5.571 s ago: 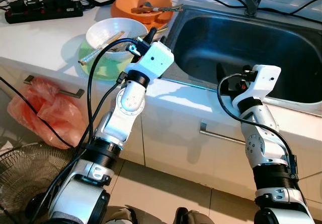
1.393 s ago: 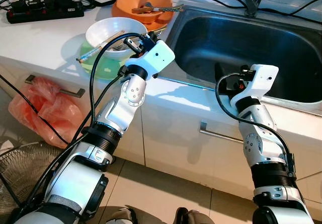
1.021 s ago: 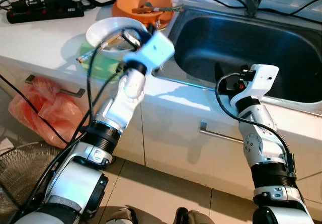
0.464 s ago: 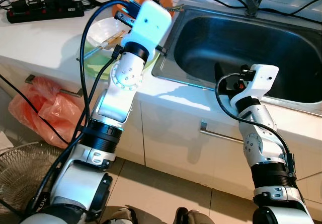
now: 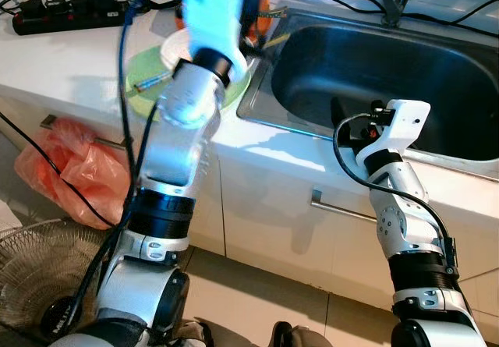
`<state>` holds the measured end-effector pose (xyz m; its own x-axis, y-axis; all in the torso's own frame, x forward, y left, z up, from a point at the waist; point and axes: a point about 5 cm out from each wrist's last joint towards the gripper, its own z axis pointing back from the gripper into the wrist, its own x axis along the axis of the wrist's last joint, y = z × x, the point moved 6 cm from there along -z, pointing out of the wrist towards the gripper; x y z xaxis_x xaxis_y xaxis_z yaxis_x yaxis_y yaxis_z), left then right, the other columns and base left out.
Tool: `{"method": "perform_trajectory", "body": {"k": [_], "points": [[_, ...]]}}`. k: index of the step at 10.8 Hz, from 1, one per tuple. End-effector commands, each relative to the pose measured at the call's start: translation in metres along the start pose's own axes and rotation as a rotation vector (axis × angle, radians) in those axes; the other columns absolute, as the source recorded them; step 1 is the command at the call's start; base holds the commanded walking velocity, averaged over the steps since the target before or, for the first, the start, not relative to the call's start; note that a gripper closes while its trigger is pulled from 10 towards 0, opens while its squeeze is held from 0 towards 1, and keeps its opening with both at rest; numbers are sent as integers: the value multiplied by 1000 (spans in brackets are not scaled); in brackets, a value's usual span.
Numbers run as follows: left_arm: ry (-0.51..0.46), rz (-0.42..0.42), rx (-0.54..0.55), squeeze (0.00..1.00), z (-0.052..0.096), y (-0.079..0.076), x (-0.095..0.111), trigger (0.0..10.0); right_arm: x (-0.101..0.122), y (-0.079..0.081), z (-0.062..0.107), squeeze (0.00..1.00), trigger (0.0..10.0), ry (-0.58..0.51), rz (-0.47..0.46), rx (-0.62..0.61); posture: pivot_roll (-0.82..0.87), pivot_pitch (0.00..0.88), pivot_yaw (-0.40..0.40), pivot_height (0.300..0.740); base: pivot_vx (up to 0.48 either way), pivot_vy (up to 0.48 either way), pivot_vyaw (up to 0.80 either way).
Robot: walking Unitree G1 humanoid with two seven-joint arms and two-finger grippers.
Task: Kitchen organization
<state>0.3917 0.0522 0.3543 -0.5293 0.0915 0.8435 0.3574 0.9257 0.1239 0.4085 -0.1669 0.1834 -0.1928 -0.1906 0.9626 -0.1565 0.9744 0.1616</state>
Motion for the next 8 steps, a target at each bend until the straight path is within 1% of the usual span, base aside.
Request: {"method": "perform_trajectory", "body": {"k": [1,2,4,5,6,7,8], "points": [[-36,2,-16,0,-3,-2,14,10000,-12,-1,1,0,10000,44,-20,-3,14,135,-36,740,0,0,0],[-47,-40,-1,0,-3,3,19,10000,-12,0,1,0,10000,46,-21,1,17,134,-37,740,0,0,0],[-74,-44,26,0,-3,8,26,10000,-12,1,1,0,10000,45,-23,6,17,131,-39,740,0,0,0],[-110,25,26,0,-3,7,33,10000,-12,1,1,0,10000,45,-22,7,15,128,-39,740,0,0,0],[-142,192,-11,0,-2,-1,38,10000,-11,2,0,0,10000,43,-23,9,13,125,-39,740,0,0,0],[-140,223,-40,0,-1,-7,37,10000,-11,2,0,0,10000,42,-23,11,11,124,-38,740,0,0,0],[-152,294,-88,0,0,-19,38,10000,-11,2,0,0,10000,41,-22,14,12,126,-38,740,0,0,0]]}}
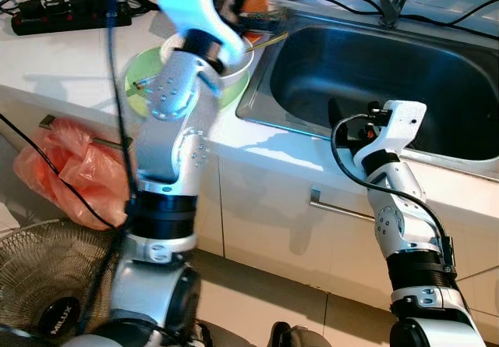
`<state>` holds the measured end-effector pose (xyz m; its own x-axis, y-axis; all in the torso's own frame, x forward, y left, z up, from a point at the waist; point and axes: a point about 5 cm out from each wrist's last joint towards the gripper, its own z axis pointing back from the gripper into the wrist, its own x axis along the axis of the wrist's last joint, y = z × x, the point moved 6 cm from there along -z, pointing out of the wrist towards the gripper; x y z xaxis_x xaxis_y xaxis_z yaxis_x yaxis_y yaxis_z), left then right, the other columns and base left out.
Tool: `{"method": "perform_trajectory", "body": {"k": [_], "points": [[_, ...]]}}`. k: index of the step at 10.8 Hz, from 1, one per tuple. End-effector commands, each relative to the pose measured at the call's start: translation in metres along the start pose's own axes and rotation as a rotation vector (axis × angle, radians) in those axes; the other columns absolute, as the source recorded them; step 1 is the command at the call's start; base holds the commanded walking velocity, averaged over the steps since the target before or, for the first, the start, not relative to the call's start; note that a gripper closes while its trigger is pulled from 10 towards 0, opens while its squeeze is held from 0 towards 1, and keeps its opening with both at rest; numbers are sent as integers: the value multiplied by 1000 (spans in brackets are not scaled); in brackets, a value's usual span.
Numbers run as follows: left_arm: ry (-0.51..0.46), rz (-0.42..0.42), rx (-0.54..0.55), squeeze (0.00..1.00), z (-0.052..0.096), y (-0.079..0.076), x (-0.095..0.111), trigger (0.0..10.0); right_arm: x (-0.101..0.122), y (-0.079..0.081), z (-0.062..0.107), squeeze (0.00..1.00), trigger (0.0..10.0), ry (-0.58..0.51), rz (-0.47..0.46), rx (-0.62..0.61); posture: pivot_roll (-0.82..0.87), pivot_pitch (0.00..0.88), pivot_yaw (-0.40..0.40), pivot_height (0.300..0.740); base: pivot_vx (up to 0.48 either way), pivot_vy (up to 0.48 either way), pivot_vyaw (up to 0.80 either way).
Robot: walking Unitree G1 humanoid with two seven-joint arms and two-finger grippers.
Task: Kitchen organization
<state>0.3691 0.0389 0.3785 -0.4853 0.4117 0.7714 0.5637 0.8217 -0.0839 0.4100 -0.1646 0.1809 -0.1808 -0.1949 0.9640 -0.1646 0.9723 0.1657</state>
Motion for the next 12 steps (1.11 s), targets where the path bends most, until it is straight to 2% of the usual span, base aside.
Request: {"method": "perform_trajectory", "body": {"k": [1,2,5,6,7,8,9,11,12], "points": [[-17,33,-82,0,-2,-21,4,10000,-7,1,0,0,10000,27,-12,8,12,126,-37,740,0,0,0],[7,63,-124,0,-1,-34,-5,10000,-6,2,0,0,10000,22,-9,8,10,128,-34,740,0,0,0],[80,114,-151,0,6,-45,-37,10000,12,-8,-2,0,10000,-30,18,-13,0,131,-26,740,0,0,0],[90,113,-154,0,8,-45,-41,10000,17,-10,-1,1000,10000,-40,24,-12,-1,132,-25,740,0,0,0],[100,100,-157,0,10,-45,-45,10000,21,-14,-1,1000,10000,-51,44,-23,0,134,-24,740,0,0,0],[108,91,-154,0,11,-44,-49,10000,30,-14,-3,0,10000,-71,61,-22,3,135,-24,740,0,0,0],[119,74,-148,0,12,-42,-53,10000,43,-12,-5,0,10000,-105,75,-2,6,135,-23,740,0,0,0],[133,33,-152,0,11,-41,-58,10000,78,13,-7,0,10000,-188,136,148,-3,136,-24,740,0,0,0],[132,26,-151,0,11,-41,-59,10000,84,22,-5,0,10000,-197,152,202,-5,136,-24,740,0,0,0]]}}
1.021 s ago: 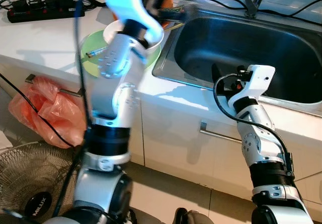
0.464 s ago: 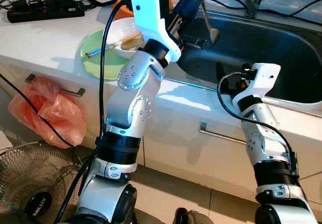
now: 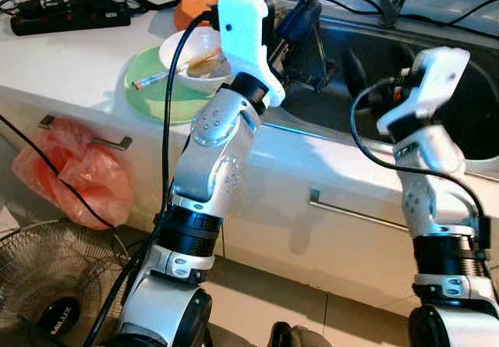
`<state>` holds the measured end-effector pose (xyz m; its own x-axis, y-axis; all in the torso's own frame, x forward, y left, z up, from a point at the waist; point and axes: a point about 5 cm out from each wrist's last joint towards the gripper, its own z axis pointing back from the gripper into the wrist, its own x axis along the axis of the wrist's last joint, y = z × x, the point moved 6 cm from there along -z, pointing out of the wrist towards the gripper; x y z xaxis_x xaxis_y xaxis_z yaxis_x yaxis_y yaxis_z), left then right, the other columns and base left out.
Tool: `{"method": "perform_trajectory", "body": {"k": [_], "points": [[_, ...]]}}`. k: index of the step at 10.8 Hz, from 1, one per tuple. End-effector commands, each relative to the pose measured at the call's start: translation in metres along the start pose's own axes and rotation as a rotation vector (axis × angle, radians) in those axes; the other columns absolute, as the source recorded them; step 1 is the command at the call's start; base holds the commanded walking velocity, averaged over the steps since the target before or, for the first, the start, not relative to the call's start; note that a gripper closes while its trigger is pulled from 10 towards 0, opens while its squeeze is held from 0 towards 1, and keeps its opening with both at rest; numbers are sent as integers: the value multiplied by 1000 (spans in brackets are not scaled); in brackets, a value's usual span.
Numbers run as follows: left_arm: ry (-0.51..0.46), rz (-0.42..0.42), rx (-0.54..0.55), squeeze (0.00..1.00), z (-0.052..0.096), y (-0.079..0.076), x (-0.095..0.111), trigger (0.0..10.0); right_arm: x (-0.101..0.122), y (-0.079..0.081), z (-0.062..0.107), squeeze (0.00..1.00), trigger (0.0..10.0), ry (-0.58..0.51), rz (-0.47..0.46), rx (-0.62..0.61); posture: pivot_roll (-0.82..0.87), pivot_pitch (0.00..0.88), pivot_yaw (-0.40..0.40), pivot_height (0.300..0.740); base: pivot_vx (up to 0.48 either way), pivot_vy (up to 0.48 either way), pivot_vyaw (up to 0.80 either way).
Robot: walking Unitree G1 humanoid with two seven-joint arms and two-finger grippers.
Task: Kitchen organization
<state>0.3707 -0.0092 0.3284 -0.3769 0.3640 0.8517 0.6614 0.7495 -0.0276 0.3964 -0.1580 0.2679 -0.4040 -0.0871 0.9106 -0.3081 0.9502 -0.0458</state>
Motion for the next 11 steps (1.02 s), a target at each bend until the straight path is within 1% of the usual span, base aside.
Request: {"method": "perform_trajectory", "body": {"k": [1,2,3,4,5,6,7,9,11], "points": [[-7,-10,-20,0,-2,-7,0,10000,3,7,2,0,10000,4,1,60,-6,138,-25,740,0,0,0],[-5,-19,-19,0,-2,-7,-2,10000,1,14,5,0,10000,20,7,112,-6,138,-25,740,0,0,0],[-9,-39,-10,0,-1,-5,-2,10000,-3,22,11,0,10000,50,5,176,-4,140,-26,740,0,0,0],[-20,-64,2,0,-1,-1,1,10000,-9,25,16,0,10000,78,1,211,-2,141,-25,740,0,0,0],[-14,-90,6,0,-1,1,0,10000,-9,31,18,0,10000,82,-19,240,-3,142,-24,740,0,0,0],[-1,-101,-5,0,-1,0,-3,10000,-9,35,20,0,10000,85,-33,265,-6,143,-23,740,0,0,0],[5,-99,-24,0,-1,-4,-6,10000,-11,39,21,0,10000,93,-44,276,-4,144,-23,740,0,0,0],[4,-58,-66,0,1,-12,-8,10000,-14,45,22,0,10000,98,-64,286,0,145,-23,740,0,0,0],[1,-41,-89,0,2,-15,-9,10000,-14,49,21,0,10000,99,-73,292,-1,145,-20,740,0,0,0]]}}
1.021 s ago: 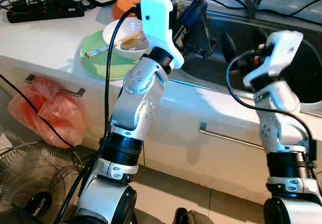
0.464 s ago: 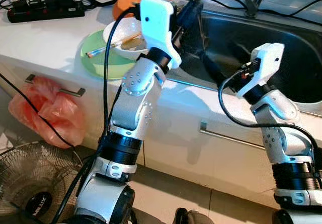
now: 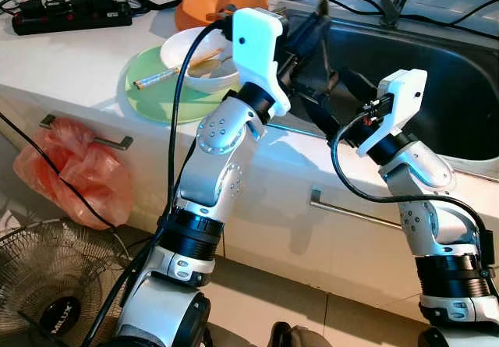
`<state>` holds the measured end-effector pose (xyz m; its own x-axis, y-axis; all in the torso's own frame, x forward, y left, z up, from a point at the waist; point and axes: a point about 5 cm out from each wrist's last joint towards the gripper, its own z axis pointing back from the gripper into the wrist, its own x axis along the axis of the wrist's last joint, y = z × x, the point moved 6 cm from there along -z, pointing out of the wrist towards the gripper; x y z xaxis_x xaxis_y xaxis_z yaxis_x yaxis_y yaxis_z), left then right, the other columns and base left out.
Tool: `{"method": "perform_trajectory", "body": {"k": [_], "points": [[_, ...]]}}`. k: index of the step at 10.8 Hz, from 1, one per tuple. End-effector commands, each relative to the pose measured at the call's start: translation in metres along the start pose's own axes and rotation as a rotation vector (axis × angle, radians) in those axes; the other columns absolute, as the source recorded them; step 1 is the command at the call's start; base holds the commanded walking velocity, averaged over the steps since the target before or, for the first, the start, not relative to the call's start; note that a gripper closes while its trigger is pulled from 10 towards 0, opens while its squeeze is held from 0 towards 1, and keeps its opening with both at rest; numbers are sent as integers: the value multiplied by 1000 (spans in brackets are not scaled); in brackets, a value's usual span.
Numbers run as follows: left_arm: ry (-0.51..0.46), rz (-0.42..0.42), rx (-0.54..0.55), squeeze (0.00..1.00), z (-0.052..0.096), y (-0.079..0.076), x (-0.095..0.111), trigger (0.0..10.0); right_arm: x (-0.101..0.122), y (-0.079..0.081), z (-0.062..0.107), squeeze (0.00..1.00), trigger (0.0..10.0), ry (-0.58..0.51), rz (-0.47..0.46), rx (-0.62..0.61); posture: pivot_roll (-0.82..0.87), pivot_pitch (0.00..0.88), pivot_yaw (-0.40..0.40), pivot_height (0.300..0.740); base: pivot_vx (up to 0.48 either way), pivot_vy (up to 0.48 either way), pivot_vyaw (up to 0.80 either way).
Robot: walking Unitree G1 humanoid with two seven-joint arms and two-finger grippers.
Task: Kitchen organization
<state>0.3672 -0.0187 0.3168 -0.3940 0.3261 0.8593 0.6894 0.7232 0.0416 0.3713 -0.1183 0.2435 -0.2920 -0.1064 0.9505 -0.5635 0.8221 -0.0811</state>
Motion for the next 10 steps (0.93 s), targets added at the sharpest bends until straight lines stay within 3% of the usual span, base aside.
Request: {"method": "perform_trajectory", "body": {"k": [1,6,10], "points": [[-14,16,-37,0,-1,-9,2,10000,1,5,0,0,10000,1,-8,17,-2,143,-20,740,0,0,0],[-5,80,-127,0,0,-30,-2,10000,1,10,-3,0,10000,-3,-20,7,-6,144,-16,740,0,0,0],[-1,87,-142,0,1,-34,-3,10000,3,13,-8,0,10000,-17,-31,-5,-2,143,-20,740,0,0,0]]}}
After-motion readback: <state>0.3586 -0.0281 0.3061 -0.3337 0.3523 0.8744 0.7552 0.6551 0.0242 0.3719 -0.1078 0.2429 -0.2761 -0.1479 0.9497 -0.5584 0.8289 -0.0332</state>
